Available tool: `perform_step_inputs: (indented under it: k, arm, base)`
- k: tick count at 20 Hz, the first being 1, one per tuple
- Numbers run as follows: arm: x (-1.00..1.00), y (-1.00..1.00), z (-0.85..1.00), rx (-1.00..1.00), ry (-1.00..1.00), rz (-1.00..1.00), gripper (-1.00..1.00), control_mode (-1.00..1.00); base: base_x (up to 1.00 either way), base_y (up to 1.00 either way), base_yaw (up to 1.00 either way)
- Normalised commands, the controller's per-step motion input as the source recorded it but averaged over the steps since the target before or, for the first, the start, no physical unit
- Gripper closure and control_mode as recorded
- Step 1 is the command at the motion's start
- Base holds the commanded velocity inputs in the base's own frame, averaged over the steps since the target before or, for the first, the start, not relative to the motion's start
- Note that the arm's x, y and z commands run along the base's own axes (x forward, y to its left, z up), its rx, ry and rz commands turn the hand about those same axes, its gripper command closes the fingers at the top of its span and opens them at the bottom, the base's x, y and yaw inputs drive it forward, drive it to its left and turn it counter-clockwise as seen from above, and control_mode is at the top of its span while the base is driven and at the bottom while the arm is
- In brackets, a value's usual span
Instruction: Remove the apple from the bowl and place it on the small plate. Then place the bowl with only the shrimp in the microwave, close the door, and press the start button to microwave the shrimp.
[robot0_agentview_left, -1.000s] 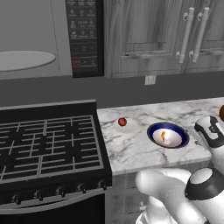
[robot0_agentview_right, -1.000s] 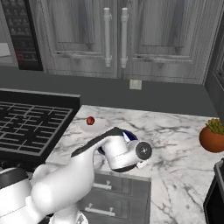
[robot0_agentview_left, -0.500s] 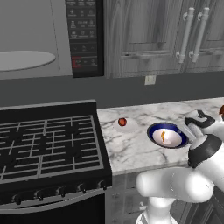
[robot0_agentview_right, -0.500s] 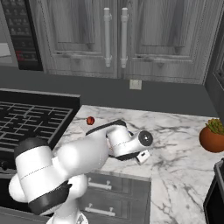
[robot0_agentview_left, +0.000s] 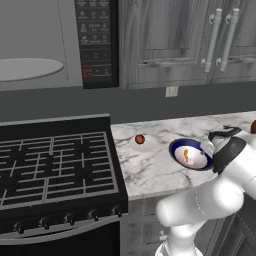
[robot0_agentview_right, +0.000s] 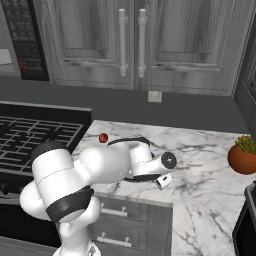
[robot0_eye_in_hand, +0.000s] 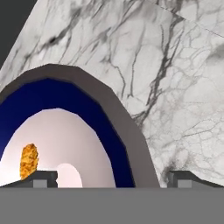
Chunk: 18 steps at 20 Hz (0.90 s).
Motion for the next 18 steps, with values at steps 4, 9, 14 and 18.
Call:
perform_step_inputs:
  k: [4,9,14,18]
  arm:
    - [0.02,0.01,-0.06,0.0,0.0,0.0,-1.0,-1.0]
    - [-0.14,0.0,0.0,0.0,-0.04,0.0,-1.0,-1.0]
    - [-0.03,0.04,-0.02,0.0,-0.01,0.0,-1.0,-1.0]
    - [0.19,0.33,-0.09,0.0,0.01,0.0,-1.0,-1.0]
  base:
    - [0.0,0.0,0.0]
    - [0.0,0.0,0.0]
    - [0.0,0.0,0.0]
    - [0.0,0.0,0.0]
